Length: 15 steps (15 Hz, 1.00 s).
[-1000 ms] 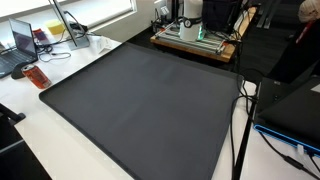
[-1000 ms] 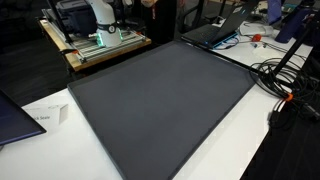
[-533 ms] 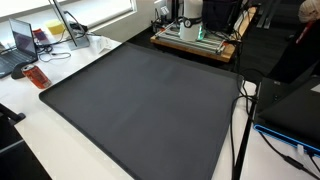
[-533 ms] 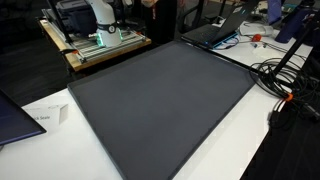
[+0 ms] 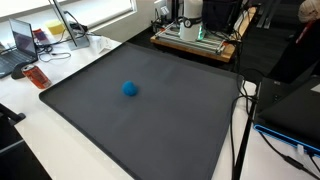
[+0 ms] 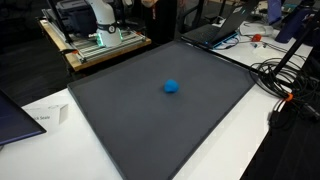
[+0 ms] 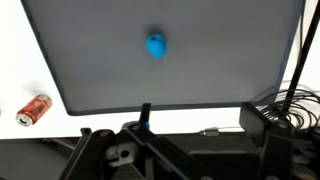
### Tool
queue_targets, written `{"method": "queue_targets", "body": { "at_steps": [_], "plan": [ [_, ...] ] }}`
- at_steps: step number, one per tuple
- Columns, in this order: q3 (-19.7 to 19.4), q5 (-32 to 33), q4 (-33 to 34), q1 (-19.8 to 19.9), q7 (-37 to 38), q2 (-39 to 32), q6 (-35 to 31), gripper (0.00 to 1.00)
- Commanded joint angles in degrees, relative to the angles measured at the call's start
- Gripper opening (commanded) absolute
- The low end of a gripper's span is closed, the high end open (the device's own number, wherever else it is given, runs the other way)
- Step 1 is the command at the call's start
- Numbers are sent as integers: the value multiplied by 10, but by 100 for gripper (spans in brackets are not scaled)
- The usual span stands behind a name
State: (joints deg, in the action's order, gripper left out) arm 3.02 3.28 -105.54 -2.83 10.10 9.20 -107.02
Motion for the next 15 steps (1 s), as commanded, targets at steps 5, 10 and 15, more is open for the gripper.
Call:
{"method": "queue_targets", "body": {
  "at_steps": [5,10,15],
  "plan": [
    [4,11,25,9,74,-26,5,100],
    [1,45,22,25,216,-54,-12,100],
    [-10,87,29,30,329,-107,-12,100]
  ]
}}
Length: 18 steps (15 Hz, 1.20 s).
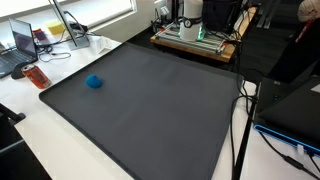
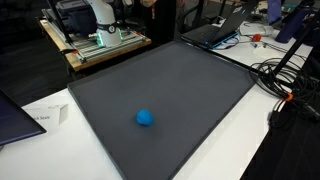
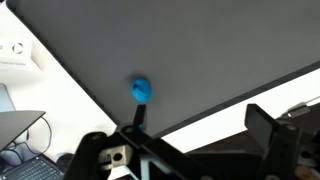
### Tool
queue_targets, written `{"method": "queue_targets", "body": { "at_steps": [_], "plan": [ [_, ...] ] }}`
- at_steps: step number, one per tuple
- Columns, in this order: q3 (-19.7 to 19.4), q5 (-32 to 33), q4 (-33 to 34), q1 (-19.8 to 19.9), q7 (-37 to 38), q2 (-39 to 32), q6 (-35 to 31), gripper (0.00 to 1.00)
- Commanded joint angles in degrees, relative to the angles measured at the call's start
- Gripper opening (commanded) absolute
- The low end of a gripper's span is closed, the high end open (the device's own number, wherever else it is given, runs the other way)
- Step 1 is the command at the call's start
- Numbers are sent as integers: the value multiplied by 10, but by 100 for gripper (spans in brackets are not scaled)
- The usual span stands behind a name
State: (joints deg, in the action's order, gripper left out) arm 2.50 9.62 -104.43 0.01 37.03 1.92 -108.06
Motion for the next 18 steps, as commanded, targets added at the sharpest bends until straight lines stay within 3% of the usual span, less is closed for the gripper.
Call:
{"method": "queue_targets", "body": {
  "at_steps": [1,9,18],
  "plan": [
    [-9,30,19,1,80,-45,-3,100],
    [-41,46,42,-3,170,-132,-25,100],
    [-100,58,81,-4,209,-262,-116,100]
  ]
}}
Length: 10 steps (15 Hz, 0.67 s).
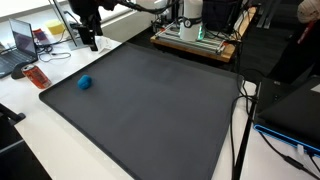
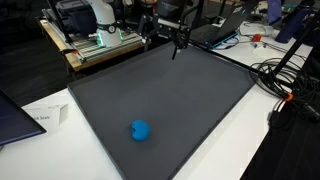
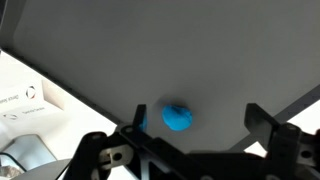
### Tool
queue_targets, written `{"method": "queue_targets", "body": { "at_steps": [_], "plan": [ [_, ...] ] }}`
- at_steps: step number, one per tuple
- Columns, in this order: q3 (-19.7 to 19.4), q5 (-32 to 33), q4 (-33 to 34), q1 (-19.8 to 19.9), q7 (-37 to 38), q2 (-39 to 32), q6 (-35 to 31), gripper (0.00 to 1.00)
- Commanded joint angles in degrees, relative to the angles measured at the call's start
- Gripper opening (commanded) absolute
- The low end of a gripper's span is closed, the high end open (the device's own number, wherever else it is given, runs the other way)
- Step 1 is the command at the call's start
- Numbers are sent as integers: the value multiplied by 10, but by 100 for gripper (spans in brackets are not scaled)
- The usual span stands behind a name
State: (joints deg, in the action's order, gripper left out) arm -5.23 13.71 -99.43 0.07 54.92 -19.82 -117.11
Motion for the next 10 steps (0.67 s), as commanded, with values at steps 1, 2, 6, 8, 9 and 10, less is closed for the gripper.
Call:
{"method": "queue_targets", "body": {
  "at_steps": [1,2,6,8,9,10],
  "plan": [
    [-29,13,36,-2,31,-59,-41,100],
    [-38,16,41,-3,41,-73,-55,100],
    [-57,8,34,-4,35,-86,-88,100],
    [-67,10,45,-4,38,-107,-103,100],
    [-68,10,50,-4,38,-111,-104,100],
    [-68,10,53,-4,39,-114,-104,100]
  ]
}}
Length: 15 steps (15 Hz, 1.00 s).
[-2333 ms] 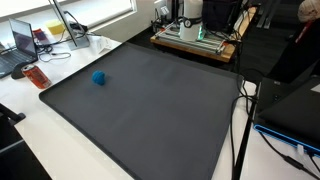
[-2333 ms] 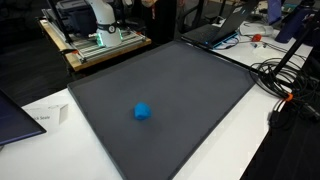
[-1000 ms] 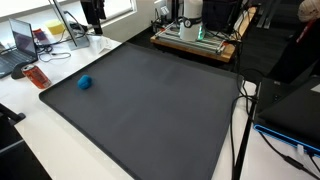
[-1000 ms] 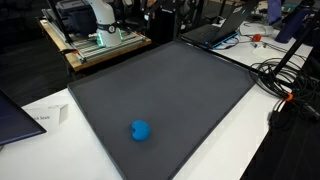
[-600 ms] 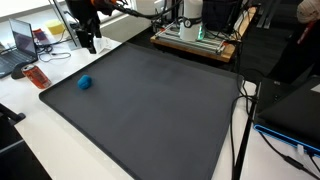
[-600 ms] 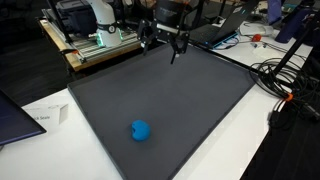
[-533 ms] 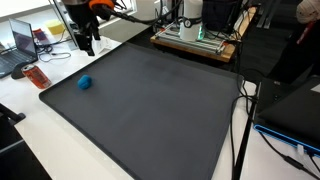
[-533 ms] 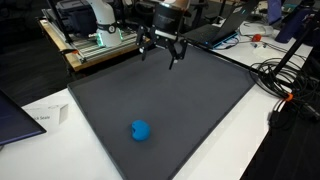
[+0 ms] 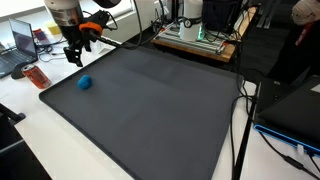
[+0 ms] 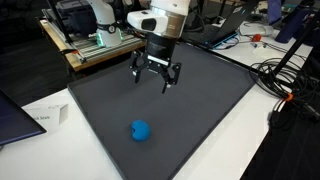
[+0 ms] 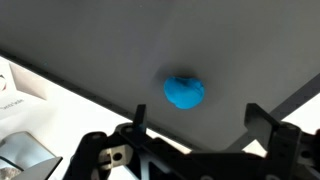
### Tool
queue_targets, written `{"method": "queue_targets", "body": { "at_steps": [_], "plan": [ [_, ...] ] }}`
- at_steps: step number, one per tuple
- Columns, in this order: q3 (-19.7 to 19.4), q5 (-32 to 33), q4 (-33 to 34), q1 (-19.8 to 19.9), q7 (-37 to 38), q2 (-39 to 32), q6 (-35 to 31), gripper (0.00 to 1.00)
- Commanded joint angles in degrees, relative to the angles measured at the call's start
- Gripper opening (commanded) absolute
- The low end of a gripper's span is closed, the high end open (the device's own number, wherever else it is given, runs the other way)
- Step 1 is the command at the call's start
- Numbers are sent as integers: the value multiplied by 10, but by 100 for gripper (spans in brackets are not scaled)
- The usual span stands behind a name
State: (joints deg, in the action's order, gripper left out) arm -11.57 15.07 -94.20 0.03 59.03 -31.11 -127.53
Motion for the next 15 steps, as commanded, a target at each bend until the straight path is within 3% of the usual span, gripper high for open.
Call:
{"method": "queue_targets", "body": {
  "at_steps": [1,6,15],
  "plan": [
    [-5,-3,2,-4,-2,-1,1,100],
    [-11,7,2,-18,26,-14,-21,100],
    [-67,98,5,-90,196,-79,-77,100]
  ]
}}
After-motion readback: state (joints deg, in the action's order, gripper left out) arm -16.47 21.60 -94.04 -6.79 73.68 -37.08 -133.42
